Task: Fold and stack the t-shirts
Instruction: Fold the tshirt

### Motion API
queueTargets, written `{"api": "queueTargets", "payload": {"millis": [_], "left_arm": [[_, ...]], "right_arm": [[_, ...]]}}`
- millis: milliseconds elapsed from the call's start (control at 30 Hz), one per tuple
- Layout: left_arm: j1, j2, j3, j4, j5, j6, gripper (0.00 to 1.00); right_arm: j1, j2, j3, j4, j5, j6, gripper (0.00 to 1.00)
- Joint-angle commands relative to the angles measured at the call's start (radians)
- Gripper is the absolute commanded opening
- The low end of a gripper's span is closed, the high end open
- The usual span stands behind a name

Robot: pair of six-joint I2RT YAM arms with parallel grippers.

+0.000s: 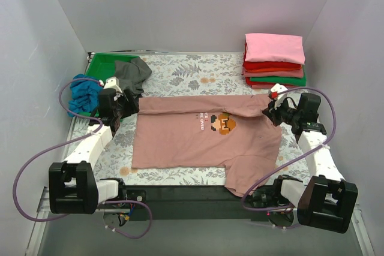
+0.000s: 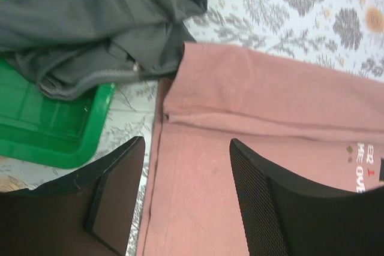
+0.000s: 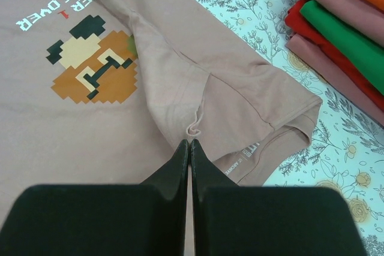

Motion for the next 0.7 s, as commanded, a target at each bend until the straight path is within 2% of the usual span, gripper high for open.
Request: {"api": "queueTargets", "payload": {"millis": [0, 367, 567, 600, 633, 667], "left_arm": [[0.003, -0.006, 0.031, -0.098, 0.094, -0.004, 0.57], [0.003, -0.189, 0.034, -0.213, 0.137, 0.036, 0.57], [0.003, -0.263, -0.003, -0.238, 0.165, 0.037, 0.56], [0.003, -0.269, -0.008, -0.238, 0.166, 0.037, 0.57], [0.003, -0.282, -0.011, -0.238, 0.171, 0.036, 0.57], [0.003, -0.287, -0.020, -0.238, 0.173, 0.036, 0.57]], "right_arm": [[-0.008, -0.039, -0.009, -0.041, 0.010, -0.064, 0.01], [-0.008, -0.085, -0.032, -0.225, -0.062, -0.266, 0.01], [-0.008, -0.102, -0.044, -0.276, -0.043, -0.303, 0.01], [-0.006, -0.096, -0.044, -0.286, -0.025, -0.326, 0.06], [-0.006, -0.097, -0.041, -0.309, -0.017, -0.348, 0.17], [-0.008, -0.097, -0.041, -0.328, -0.010, -0.369, 0.20]]}}
